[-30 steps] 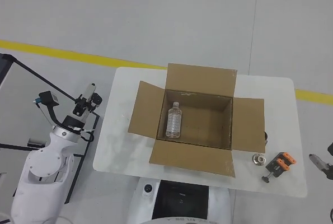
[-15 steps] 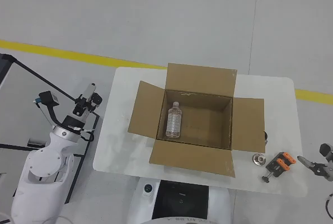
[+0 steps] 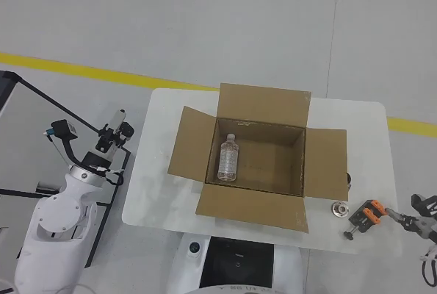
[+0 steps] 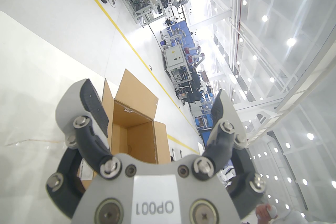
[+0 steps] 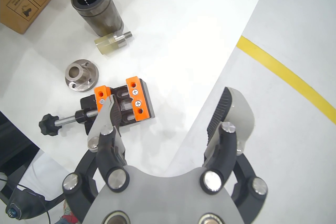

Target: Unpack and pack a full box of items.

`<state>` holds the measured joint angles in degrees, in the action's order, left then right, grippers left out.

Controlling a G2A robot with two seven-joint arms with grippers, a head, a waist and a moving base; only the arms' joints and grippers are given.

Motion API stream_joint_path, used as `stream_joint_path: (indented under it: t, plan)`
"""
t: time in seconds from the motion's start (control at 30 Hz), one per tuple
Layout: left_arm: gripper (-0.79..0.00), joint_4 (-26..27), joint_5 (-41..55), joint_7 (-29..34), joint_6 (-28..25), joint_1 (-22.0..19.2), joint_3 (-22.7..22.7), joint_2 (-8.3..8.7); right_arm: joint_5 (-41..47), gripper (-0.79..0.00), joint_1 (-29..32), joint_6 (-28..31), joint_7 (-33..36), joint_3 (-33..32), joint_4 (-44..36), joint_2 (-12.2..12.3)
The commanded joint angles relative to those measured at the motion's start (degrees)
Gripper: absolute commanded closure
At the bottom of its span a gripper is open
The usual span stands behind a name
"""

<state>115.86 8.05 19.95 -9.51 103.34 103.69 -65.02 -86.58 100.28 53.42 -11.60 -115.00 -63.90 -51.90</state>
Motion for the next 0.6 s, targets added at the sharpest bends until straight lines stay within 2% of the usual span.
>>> stream_joint_path:
  t: [0.0,0.17,0.27,0.3,0.4,0.43,0.47,0.57]
  plan:
    - [-0.785,0.00,0.00,0.00,0.00,0.00,0.00,0.00,-0.24,-0.357,-1.22,0.75,-0.37,0.39,1.72,0.19]
    - [-0.785,0.00,0.00,0.00,0.00,0.00,0.00,0.00,-0.96,-0.391,-3.26,4.58,-1.71,1.52,4.03,0.77]
    - [-0.785,0.00,0.00,0.00,0.00,0.00,0.00,0.00,-0.71,-0.499,-3.42,4.58,-2.99,3.48,4.64,1.13]
    - [-0.785,0.00,0.00,0.00,0.00,0.00,0.00,0.00,-0.89,-0.520,-3.49,4.58,-3.10,4.05,4.80,1.36]
    - [-0.785,0.00,0.00,0.00,0.00,0.00,0.00,0.00,-2.05,-0.520,-4.39,4.58,-2.74,5.57,5.88,1.93]
    - [-0.785,0.00,0.00,0.00,0.00,0.00,0.00,0.00,-2.25,-0.570,-4.71,4.58,-2.77,6.19,6.28,2.08]
    - [-0.785,0.00,0.00,0.00,0.00,0.00,0.00,0.00,-2.36,-0.585,-5.03,4.58,-2.82,6.84,6.62,2.22]
    - [-0.785,0.00,0.00,0.00,0.00,0.00,0.00,0.00,-2.66,-0.554,-5.79,4.58,-3.33,8.48,7.45,2.68]
